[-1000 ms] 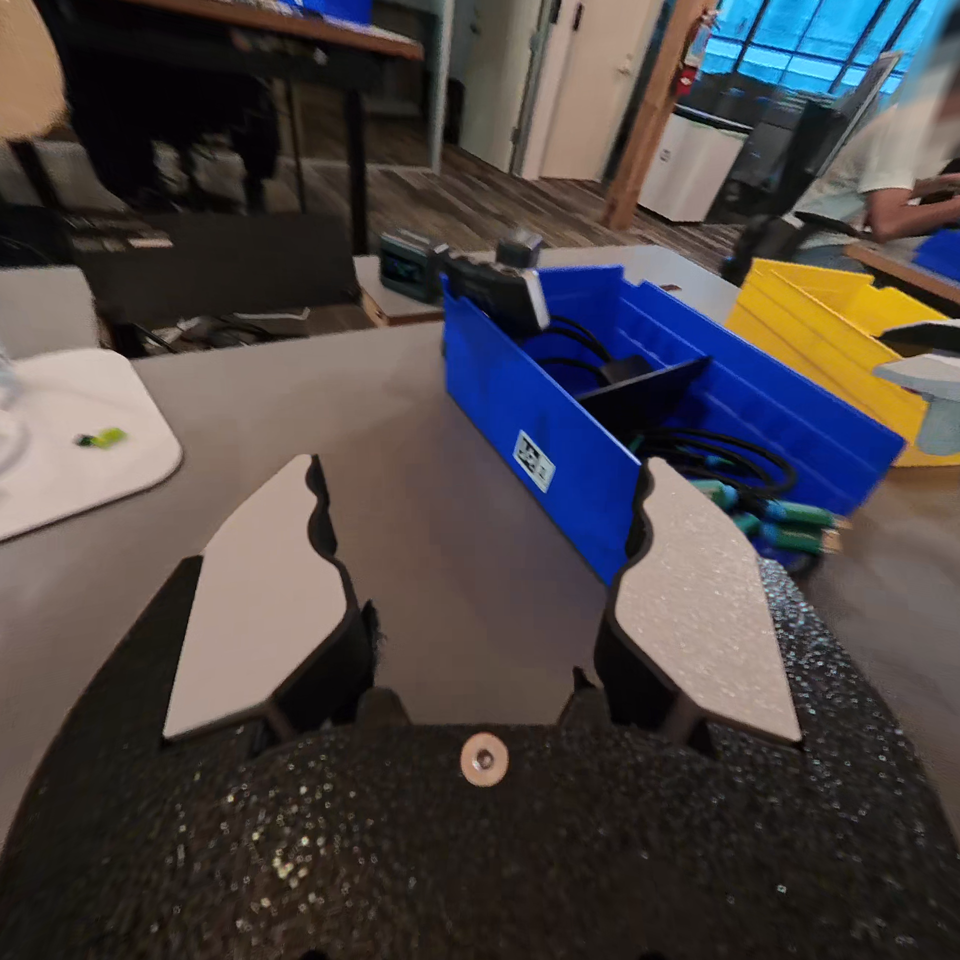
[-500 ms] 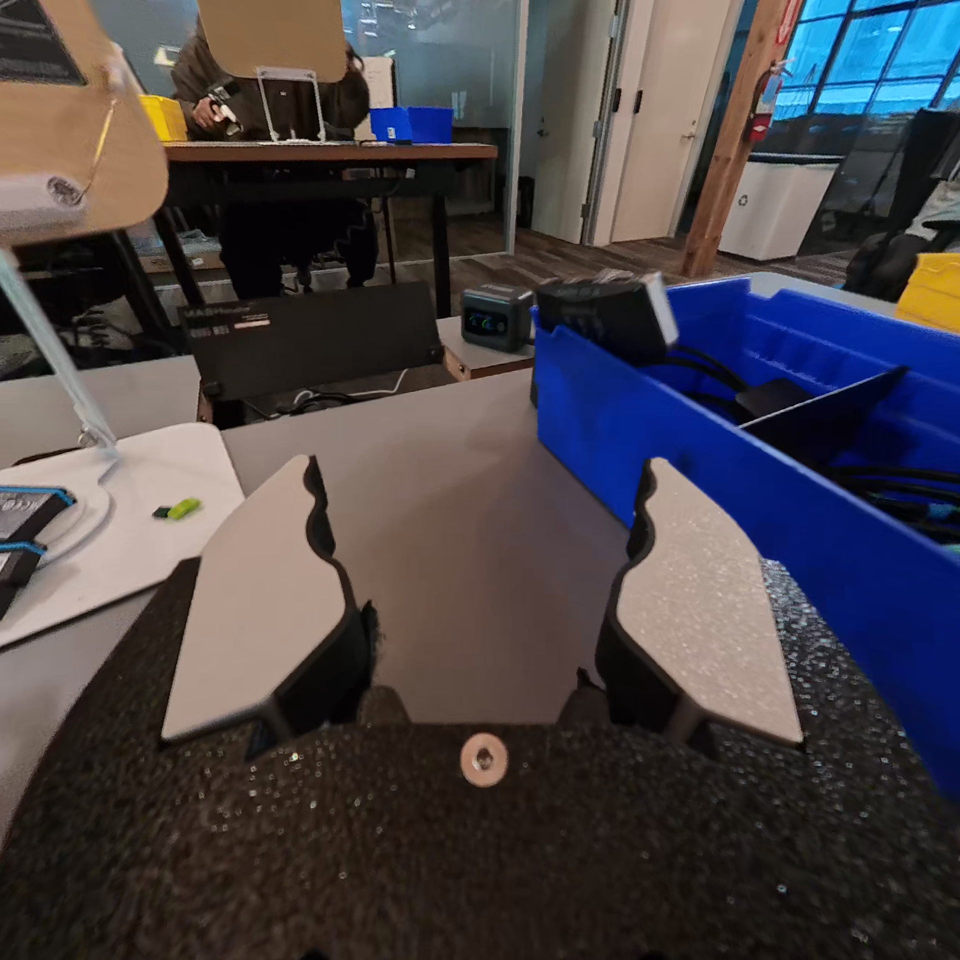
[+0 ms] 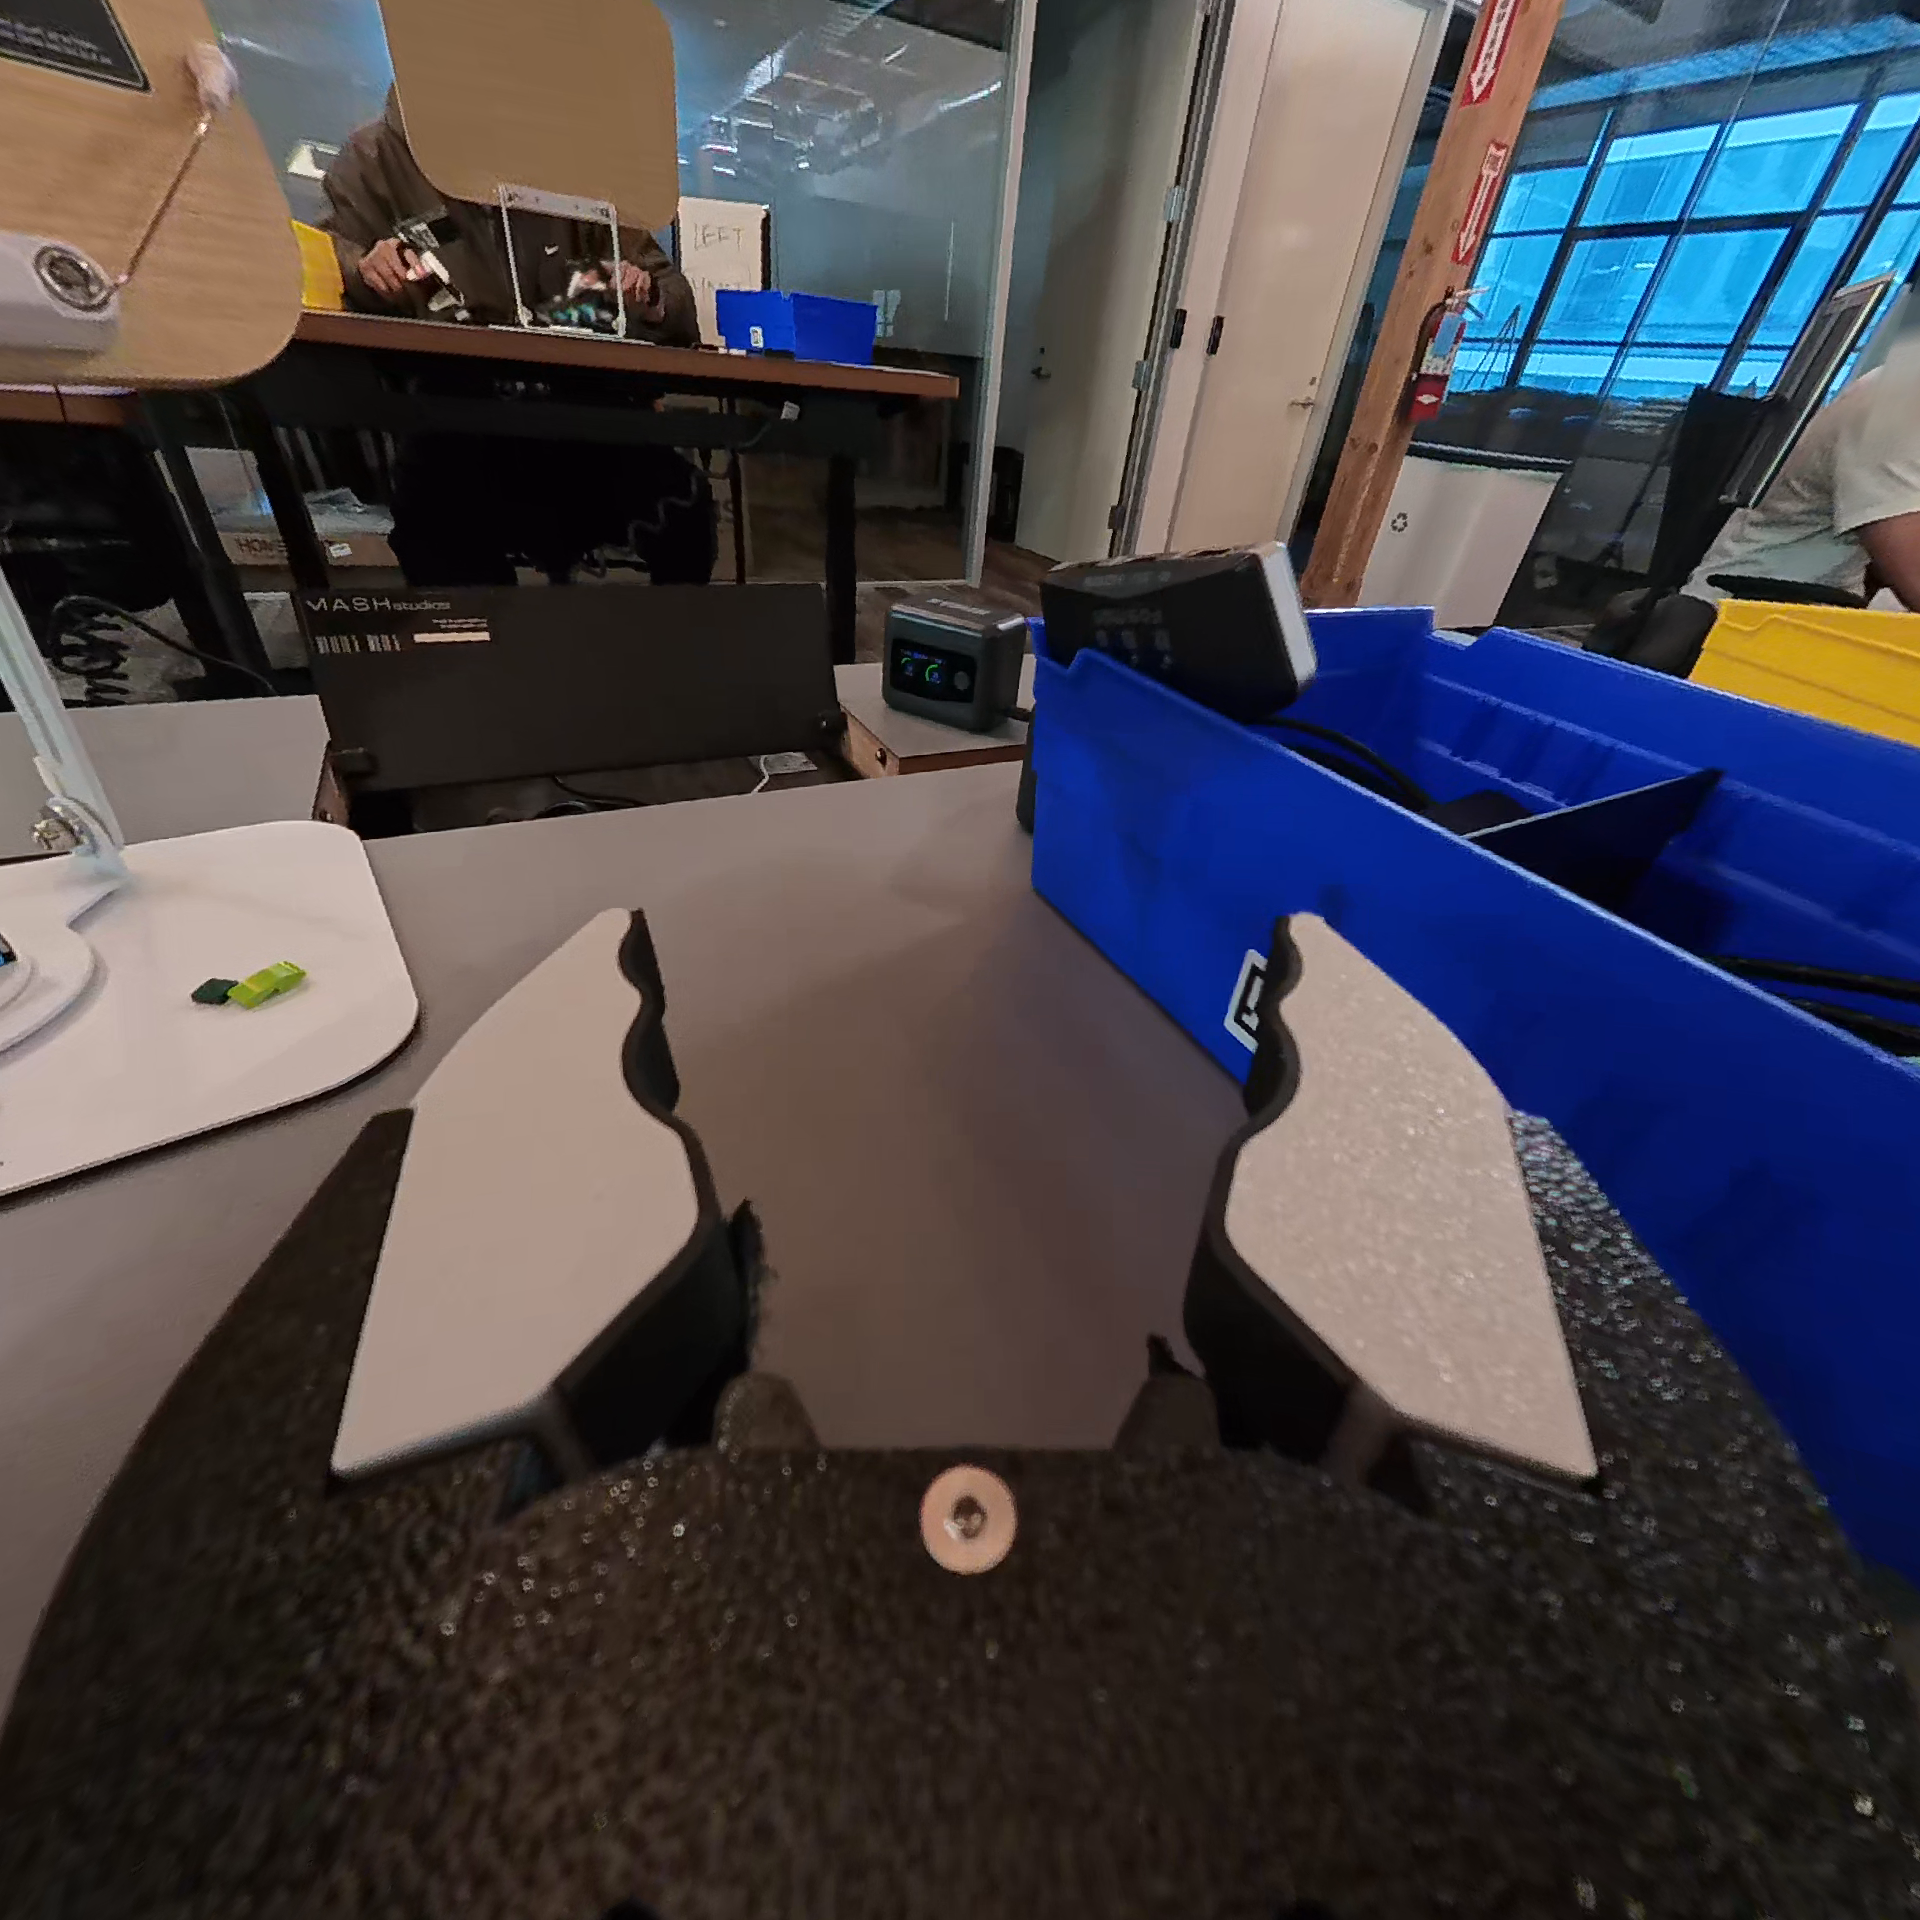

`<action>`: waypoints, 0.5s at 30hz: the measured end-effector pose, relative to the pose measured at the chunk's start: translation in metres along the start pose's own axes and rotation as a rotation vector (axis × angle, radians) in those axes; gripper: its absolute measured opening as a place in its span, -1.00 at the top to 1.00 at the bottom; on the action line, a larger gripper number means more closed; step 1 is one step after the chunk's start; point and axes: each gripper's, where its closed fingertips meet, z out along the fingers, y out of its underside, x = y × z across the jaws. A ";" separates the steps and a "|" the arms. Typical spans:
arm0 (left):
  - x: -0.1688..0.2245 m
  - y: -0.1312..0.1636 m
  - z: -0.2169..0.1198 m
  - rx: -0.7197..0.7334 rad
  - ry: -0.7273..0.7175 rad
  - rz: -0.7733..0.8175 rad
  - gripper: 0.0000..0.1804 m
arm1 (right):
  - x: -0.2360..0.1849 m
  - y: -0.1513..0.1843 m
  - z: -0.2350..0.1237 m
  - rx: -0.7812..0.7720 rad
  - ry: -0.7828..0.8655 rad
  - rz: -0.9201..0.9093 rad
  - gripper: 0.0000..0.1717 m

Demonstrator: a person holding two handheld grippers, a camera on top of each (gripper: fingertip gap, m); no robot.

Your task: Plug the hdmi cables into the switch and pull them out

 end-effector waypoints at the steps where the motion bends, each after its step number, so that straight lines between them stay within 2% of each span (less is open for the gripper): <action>1: 0.001 -0.001 0.000 0.006 0.002 0.004 -0.20 | 0.002 0.000 0.000 0.003 -0.002 0.019 0.46; 10: 0.006 -0.005 -0.002 0.044 0.038 -0.007 -0.19 | 0.004 0.005 -0.001 -0.029 -0.073 0.084 0.46; 15: 0.008 -0.008 -0.003 0.062 0.054 -0.015 -0.19 | -0.023 -0.025 -0.009 -0.004 -0.243 0.166 0.44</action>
